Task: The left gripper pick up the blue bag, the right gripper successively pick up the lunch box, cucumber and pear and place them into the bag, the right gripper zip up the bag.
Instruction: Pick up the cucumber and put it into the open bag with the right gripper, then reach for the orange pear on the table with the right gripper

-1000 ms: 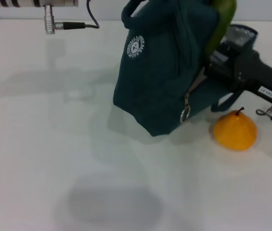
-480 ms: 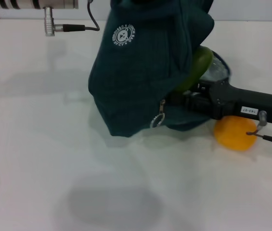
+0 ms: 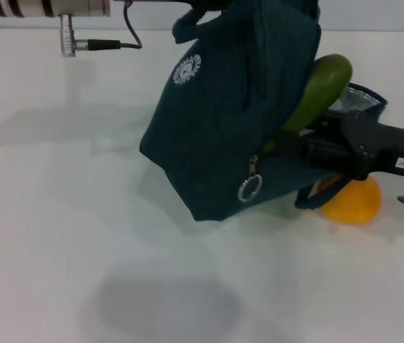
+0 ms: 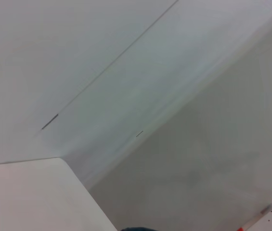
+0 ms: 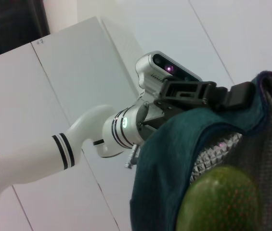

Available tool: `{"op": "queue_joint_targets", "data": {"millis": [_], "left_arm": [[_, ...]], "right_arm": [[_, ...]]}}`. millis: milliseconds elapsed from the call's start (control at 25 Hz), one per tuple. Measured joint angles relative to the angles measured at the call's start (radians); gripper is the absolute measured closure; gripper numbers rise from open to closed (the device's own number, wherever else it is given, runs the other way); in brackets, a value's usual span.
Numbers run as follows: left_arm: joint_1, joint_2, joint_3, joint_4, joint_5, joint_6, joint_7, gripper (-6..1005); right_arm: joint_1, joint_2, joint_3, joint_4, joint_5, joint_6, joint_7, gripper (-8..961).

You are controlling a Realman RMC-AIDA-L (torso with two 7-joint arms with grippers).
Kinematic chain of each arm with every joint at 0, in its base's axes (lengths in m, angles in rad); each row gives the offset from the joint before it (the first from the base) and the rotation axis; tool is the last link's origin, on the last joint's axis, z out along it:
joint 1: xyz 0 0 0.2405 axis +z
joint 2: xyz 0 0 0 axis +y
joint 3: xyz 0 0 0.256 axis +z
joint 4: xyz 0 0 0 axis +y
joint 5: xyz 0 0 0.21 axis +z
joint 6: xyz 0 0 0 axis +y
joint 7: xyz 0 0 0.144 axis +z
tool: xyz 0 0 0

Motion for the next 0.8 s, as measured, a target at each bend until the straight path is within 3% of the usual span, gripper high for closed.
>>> {"op": "queue_joint_targets", "data": {"millis": [440,800], "left_arm": [[-0.004,-0.002,0.003,0.001,-0.019,0.028,0.002,947],[0.012,0.003,-0.003,0.0,-0.021,0.031,0.015,947]], "right_arm": [[-0.103,-0.005,0.001,-0.133,0.029,0.048,0.091,297],[-0.227,-0.015,0.038,-0.202,0.208,-0.114,0.021,272]]}}
